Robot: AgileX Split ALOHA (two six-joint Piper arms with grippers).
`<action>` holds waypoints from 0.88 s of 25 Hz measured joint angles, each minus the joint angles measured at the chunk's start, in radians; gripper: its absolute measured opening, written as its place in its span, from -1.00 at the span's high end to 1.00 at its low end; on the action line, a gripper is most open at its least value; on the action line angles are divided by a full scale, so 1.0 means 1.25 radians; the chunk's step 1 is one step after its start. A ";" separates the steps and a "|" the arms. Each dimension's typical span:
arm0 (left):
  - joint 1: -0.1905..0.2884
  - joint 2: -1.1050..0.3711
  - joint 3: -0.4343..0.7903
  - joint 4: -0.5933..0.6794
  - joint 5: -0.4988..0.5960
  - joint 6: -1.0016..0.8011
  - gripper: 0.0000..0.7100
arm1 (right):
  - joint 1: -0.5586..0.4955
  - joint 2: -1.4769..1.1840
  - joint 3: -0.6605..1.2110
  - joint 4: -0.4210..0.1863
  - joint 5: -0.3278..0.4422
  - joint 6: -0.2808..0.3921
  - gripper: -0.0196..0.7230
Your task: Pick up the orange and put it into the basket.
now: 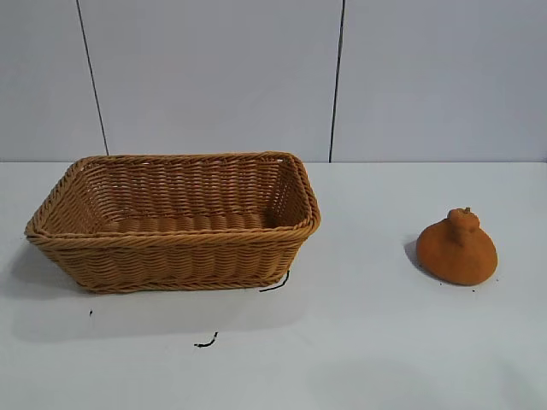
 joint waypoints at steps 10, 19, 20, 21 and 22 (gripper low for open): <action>0.000 0.000 0.000 0.000 0.000 0.000 -0.80 | 0.000 0.016 -0.009 -0.008 0.002 0.000 -0.81; 0.000 0.000 0.000 0.000 0.000 0.000 -0.80 | 0.000 0.446 -0.188 -0.017 0.000 0.000 -0.81; 0.000 0.000 0.000 0.000 0.000 0.000 -0.80 | 0.000 0.496 -0.217 -0.017 0.000 0.000 -0.81; 0.000 0.000 0.000 0.000 0.000 0.000 -0.80 | 0.000 0.556 -0.242 -0.015 -0.001 0.000 -0.81; 0.000 0.000 0.000 0.000 0.000 0.000 -0.80 | 0.000 0.614 -0.271 -0.012 -0.001 0.000 -0.81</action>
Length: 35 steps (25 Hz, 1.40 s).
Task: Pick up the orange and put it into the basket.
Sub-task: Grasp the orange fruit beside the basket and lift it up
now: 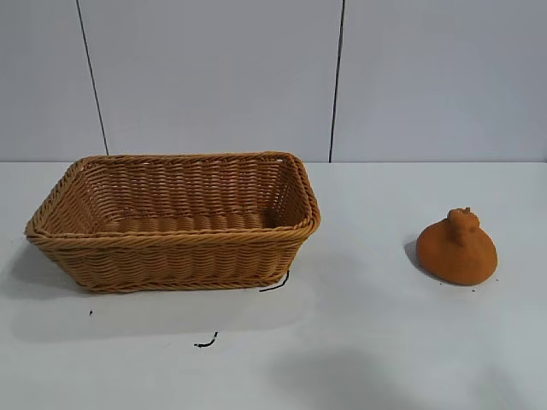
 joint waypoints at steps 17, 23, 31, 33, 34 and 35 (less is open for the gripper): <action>0.000 0.000 0.000 0.000 0.000 0.000 -0.80 | 0.027 0.776 -0.425 0.105 -0.021 -0.024 -0.78; 0.000 0.000 0.000 0.000 0.000 0.000 -0.80 | 0.037 0.917 -0.447 0.097 -0.073 0.000 -0.76; 0.000 0.000 0.000 0.000 0.002 0.000 -0.80 | 0.037 1.064 -0.447 0.087 -0.159 0.005 -0.76; 0.000 0.000 0.000 -0.001 0.001 0.000 -0.80 | 0.037 1.081 -0.447 0.094 -0.175 -0.001 -0.76; 0.000 0.000 0.000 -0.001 0.001 0.000 -0.80 | 0.037 1.084 -0.447 0.094 -0.178 -0.003 -0.76; 0.000 0.000 0.000 -0.001 0.001 0.000 -0.80 | 0.037 1.086 -0.447 0.095 -0.183 -0.003 -0.76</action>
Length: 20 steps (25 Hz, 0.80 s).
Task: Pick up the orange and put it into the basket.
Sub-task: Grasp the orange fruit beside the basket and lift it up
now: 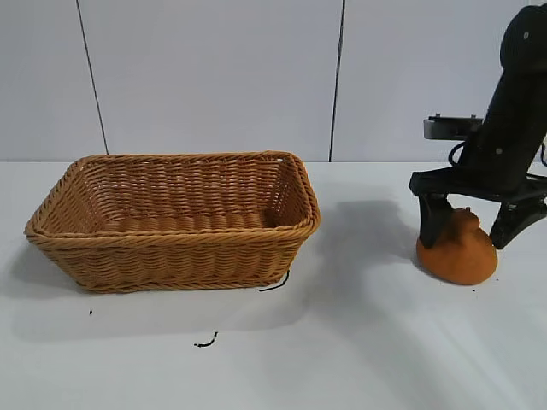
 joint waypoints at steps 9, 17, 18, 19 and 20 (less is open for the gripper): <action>0.000 0.000 0.000 0.000 0.000 0.000 -0.80 | 0.000 -0.005 -0.001 0.004 0.008 0.000 0.56; 0.000 0.000 0.000 0.000 0.000 0.000 -0.80 | 0.000 -0.083 -0.119 -0.001 0.122 -0.006 0.72; 0.000 0.000 0.000 0.000 0.000 0.000 -0.80 | 0.000 -0.095 -0.147 -0.001 0.137 -0.006 0.72; 0.000 0.000 0.000 0.000 0.000 0.000 -0.80 | 0.000 -0.104 -0.177 0.001 0.153 -0.006 0.72; 0.000 0.000 0.000 0.000 0.000 0.000 -0.80 | 0.000 -0.110 -0.206 0.001 0.168 -0.006 0.72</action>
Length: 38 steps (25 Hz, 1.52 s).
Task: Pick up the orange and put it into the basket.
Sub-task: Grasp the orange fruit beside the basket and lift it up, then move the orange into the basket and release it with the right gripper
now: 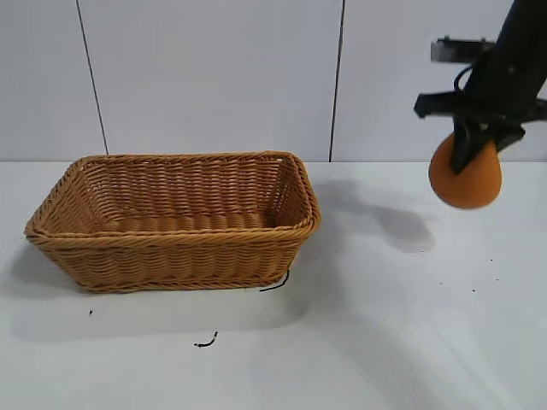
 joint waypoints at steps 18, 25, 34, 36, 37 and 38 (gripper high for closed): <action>0.000 0.000 0.000 0.000 0.000 0.000 -0.80 | 0.213 -0.003 -0.182 0.024 0.030 0.003 0.72; 0.000 0.000 0.000 0.000 0.000 0.000 -0.80 | 0.379 0.014 -0.184 0.026 -0.075 0.023 0.72; 0.000 0.000 0.000 0.000 0.000 0.000 -0.80 | 0.455 0.183 -0.184 0.040 -0.174 0.036 0.72; 0.000 0.000 0.000 0.000 0.000 0.000 -0.80 | 0.455 0.219 -0.184 0.045 -0.184 0.036 0.72; 0.000 0.000 0.000 0.000 0.000 0.000 -0.80 | 0.455 0.236 -0.184 0.045 -0.186 0.036 0.72; 0.000 0.000 0.000 0.000 0.000 0.000 -0.80 | 0.455 0.248 -0.184 0.044 -0.186 0.036 0.72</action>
